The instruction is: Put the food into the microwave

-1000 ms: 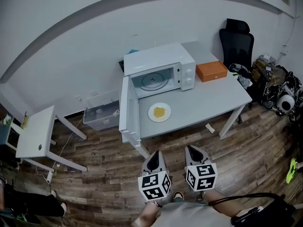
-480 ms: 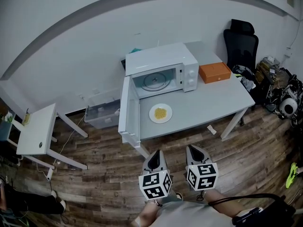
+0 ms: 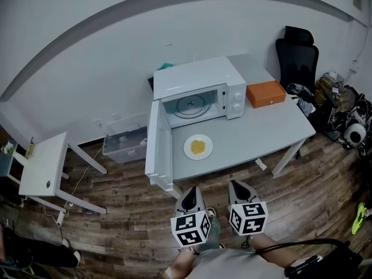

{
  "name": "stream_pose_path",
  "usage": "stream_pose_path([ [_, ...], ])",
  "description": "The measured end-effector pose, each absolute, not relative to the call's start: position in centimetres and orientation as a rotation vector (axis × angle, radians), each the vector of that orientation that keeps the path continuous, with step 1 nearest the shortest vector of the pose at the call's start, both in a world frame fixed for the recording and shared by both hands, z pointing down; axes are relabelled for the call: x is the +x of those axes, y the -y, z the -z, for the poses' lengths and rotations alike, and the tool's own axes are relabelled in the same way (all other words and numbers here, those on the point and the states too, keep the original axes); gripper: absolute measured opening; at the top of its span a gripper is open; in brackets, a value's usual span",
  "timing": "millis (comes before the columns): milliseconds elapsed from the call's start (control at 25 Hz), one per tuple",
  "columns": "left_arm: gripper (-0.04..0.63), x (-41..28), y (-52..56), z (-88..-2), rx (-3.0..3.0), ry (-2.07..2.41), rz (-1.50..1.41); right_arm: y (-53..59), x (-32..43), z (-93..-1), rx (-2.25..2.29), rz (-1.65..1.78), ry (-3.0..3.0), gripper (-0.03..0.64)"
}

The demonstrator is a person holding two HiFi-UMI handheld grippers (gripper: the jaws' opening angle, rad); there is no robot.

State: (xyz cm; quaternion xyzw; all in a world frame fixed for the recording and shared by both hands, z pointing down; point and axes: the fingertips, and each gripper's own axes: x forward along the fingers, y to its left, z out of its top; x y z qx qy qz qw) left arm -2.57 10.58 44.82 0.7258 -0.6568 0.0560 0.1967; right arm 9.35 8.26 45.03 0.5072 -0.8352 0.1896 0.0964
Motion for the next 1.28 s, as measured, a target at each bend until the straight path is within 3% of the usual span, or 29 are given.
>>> stream_pose_path([
  [1280,0.002,-6.5,6.5,-44.9,2.043,1.794,-0.172,8.6,5.2,-45.2,1.512,-0.599,2.427,0.015],
])
